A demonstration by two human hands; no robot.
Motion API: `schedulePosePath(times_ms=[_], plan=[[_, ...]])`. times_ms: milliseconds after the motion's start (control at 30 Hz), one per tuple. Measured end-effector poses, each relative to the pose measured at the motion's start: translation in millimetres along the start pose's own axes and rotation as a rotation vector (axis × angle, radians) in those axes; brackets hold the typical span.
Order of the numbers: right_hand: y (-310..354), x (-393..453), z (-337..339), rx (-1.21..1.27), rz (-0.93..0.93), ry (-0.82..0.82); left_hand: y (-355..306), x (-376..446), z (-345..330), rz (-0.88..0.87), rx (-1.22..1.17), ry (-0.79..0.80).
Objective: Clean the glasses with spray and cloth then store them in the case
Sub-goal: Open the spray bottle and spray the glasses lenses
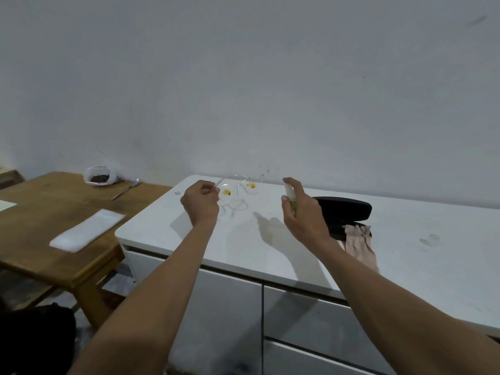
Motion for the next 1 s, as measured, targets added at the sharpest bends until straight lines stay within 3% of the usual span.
schedulePosePath(times_ms=[233,1000], plan=[[29,12,-25,-0.002,0.085,0.087,-14,6,-2,-0.005,-0.076,0.031],[58,27,-25,-0.069,0.112,-0.057,-26,13,6,-0.015,-0.124,0.057]])
Point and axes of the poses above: each hand's wrist, its own x-axis towards the middle knuckle, its own z-axis out of the back of the hand, y = z × x, the point moved 8 cm from there along x, towards the middle knuckle, and after that the axes turned 5 degrees about -z, right-handed, at the moved point
